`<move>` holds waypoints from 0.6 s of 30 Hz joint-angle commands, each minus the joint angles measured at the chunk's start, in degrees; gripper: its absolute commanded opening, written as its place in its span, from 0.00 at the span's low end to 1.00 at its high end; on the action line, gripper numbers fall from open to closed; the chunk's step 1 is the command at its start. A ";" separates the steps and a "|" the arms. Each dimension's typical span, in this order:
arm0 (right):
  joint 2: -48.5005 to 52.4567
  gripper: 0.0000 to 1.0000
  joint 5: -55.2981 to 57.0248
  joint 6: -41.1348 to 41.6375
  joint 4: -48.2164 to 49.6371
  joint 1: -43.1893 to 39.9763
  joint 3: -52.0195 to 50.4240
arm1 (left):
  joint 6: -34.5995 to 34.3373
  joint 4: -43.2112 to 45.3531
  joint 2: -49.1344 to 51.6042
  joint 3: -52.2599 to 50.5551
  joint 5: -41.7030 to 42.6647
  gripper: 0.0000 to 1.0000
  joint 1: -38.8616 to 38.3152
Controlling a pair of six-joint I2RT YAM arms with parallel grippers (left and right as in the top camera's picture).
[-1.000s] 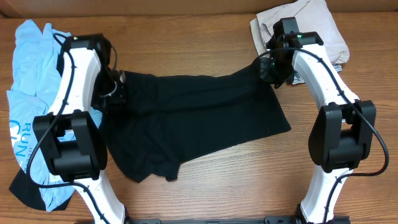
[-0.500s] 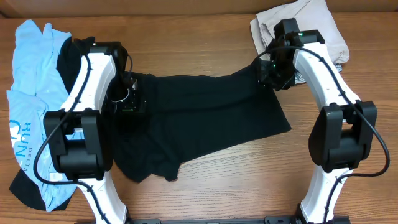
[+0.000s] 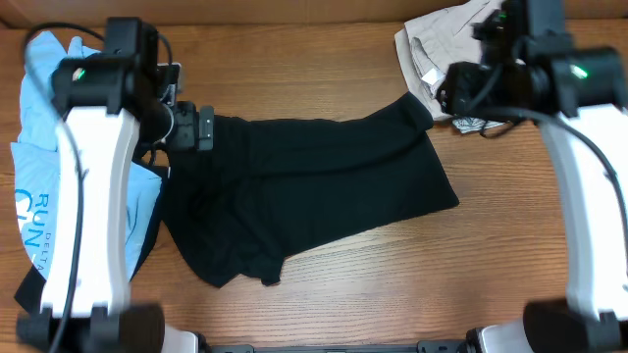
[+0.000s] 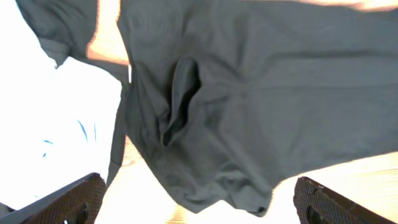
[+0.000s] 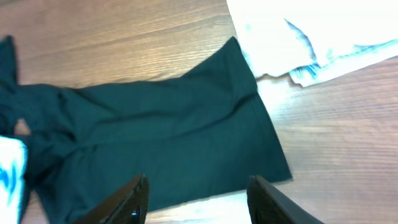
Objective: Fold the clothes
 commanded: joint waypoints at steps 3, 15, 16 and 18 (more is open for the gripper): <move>-2.38 0.54 2.45 4.15 -4.90 -0.15 -0.85 | -7.82 0.59 -8.83 -8.68 -0.09 1.00 -6.36; -5.16 0.49 2.25 6.03 -1.84 -0.15 -13.29 | -32.24 17.90 -23.85 -53.11 0.92 1.00 -18.69; -5.16 0.49 2.27 6.03 -1.01 -0.15 -14.27 | -33.20 18.97 -24.11 -55.19 1.68 1.00 -19.67; -5.05 0.49 2.25 6.03 -0.09 -0.15 -15.56 | -35.36 20.61 -24.04 -58.23 1.75 1.00 -21.59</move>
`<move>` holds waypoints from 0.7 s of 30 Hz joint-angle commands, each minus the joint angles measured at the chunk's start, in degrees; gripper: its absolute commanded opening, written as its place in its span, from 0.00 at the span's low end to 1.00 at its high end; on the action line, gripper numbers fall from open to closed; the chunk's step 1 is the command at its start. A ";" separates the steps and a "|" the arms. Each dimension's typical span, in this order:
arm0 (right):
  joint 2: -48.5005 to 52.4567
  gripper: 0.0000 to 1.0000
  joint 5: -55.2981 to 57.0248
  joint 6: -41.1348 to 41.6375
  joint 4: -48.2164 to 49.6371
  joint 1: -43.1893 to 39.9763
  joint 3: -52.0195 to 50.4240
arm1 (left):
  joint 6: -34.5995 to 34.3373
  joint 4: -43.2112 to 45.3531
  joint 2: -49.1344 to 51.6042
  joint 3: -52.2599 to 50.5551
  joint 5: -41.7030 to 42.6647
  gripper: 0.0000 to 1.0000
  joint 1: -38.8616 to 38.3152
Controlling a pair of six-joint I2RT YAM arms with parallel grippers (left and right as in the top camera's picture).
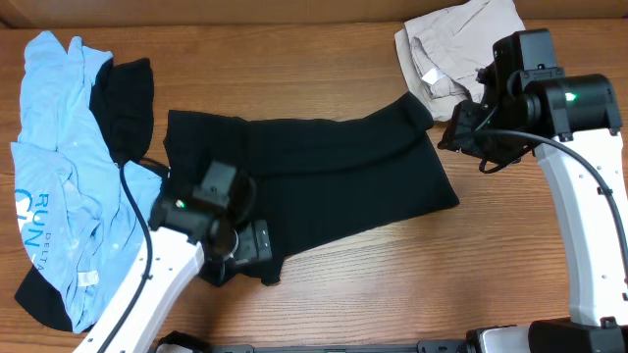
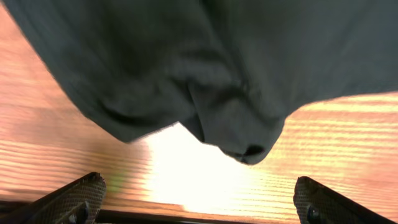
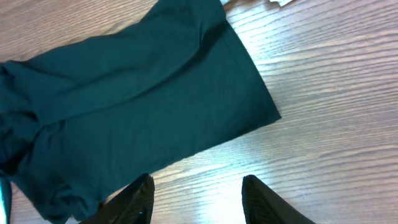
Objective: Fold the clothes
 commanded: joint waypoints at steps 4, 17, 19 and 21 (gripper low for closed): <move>-1.46 0.49 0.33 0.63 2.29 -0.09 -4.42 | -10.93 6.78 -1.36 -9.88 1.31 1.00 -6.23; -1.42 0.49 0.35 -0.46 3.78 -0.09 -6.64 | -14.29 20.35 -1.31 -22.36 1.70 0.77 -6.97; -1.42 0.49 0.33 -0.46 4.00 -0.09 -6.64 | -14.27 22.34 -1.31 -22.36 1.18 0.71 -6.97; -1.42 0.49 0.33 -0.46 4.02 -0.09 -6.64 | -14.27 24.44 -1.29 -22.36 -0.52 0.71 -6.97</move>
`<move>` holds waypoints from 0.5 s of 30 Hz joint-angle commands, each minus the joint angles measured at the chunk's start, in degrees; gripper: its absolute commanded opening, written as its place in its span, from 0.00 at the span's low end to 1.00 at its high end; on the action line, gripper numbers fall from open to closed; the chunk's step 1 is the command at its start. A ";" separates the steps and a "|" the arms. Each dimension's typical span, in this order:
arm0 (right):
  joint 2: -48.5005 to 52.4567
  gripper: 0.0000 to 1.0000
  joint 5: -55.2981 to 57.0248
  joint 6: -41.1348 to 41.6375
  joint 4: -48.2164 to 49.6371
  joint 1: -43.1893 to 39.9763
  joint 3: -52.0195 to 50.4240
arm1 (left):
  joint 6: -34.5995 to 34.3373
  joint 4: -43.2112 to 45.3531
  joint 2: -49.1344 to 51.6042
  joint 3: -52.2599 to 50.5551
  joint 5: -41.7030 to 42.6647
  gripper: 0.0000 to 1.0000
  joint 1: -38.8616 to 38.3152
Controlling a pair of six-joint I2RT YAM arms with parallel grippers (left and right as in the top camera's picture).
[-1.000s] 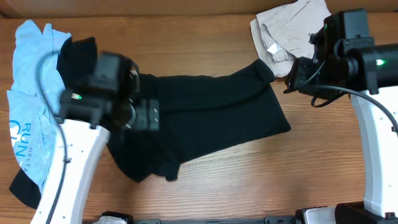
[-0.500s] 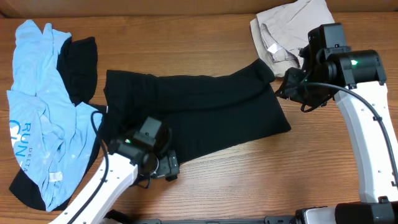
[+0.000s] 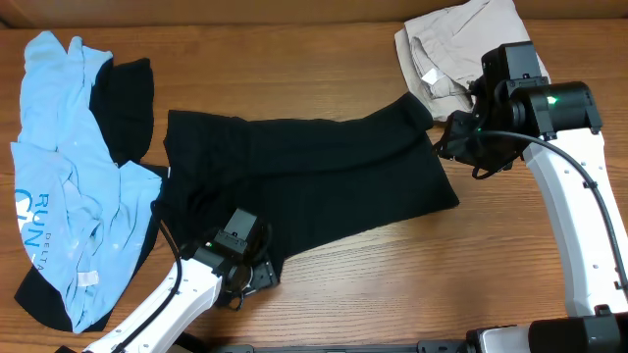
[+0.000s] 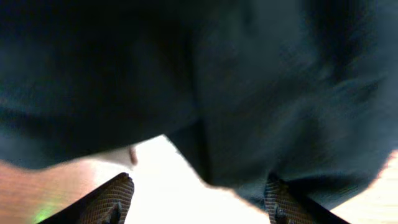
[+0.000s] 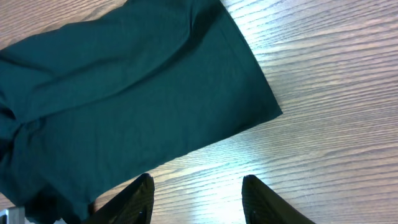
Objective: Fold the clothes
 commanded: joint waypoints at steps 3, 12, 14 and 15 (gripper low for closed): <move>-1.42 0.49 0.35 -0.22 0.35 -0.09 -0.17 | -0.79 4.31 -0.63 -0.26 -4.79 0.70 -0.31; -1.42 0.49 0.35 -0.22 0.68 -0.11 -0.17 | -0.74 6.51 1.68 -0.28 -5.07 0.35 -0.31; -1.42 0.49 0.35 -0.22 0.74 -0.09 -0.17 | -0.66 7.06 3.23 -0.28 -4.17 0.26 -0.31; -1.42 0.49 0.35 -0.22 0.74 -0.09 -0.17 | -0.57 7.37 4.11 -0.28 -3.65 0.15 -0.31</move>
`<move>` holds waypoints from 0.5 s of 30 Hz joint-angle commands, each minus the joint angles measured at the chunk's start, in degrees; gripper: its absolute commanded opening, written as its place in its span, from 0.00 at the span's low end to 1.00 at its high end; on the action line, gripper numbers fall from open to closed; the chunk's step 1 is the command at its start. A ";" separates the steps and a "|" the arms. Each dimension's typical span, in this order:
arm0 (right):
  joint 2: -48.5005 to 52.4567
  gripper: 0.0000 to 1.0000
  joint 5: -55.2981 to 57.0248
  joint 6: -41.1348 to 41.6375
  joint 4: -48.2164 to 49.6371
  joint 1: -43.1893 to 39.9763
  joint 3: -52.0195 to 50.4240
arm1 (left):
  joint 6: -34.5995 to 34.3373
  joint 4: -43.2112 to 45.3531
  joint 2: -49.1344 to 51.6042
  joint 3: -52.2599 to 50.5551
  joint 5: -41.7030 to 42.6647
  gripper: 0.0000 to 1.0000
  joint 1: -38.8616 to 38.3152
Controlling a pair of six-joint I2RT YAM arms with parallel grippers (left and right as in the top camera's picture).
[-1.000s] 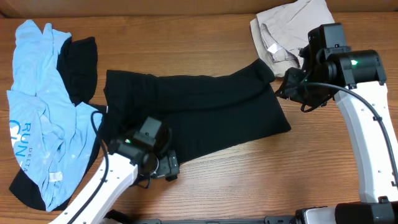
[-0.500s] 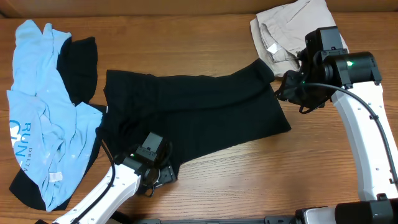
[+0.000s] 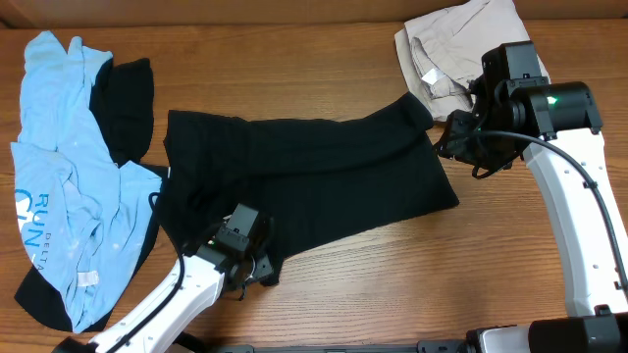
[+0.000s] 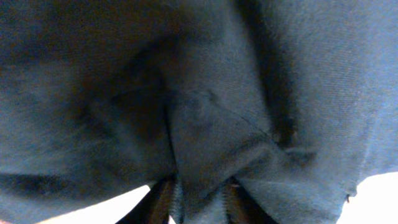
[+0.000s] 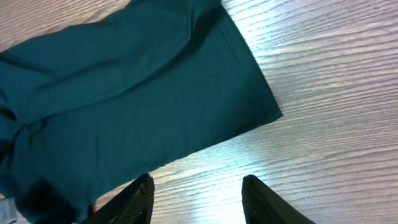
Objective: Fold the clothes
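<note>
A black garment (image 3: 314,186) lies spread across the middle of the wooden table (image 3: 412,284). My left gripper (image 3: 257,267) is low at its front left hem. In the left wrist view the black fabric (image 4: 199,93) fills the frame, and my left gripper (image 4: 198,202) is shut on a fold of it, the jaws close together. My right gripper (image 3: 453,139) hovers at the garment's right edge. In the right wrist view it (image 5: 198,202) stands open over bare wood, just off the garment's right corner (image 5: 124,93).
A light blue shirt (image 3: 59,186) and a second dark garment (image 3: 123,103) lie at the left edge. A beige garment (image 3: 446,44) sits bunched at the back right, behind my right arm.
My left gripper's jaws, wide apart over the hem before, have come together on a fold of the black fabric. The right arm has barely moved.
My left gripper was open over the garment's back left corner and my right one over the beige clothes. Then the left was near the front hem and the right at the garment's right edge. The left sat low and open on the hem, and now grips it.
</note>
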 commanded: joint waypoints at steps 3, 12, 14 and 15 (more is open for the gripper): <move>-1.42 0.50 0.33 -0.17 0.35 -0.09 -0.17 | 0.31 1.05 3.89 -0.15 3.04 0.04 -0.24; -1.29 0.52 0.33 -0.15 -0.70 -0.09 -0.50 | 14.73 -18.29 3.85 16.04 4.50 0.04 8.44; -1.29 0.52 0.33 -0.13 -0.63 -0.09 -1.46 | 18.69 -22.08 3.87 20.68 4.52 0.04 10.97; -1.29 0.52 0.33 -0.13 -0.50 -0.09 -2.34 | 20.90 -23.74 3.87 22.91 4.50 0.04 12.26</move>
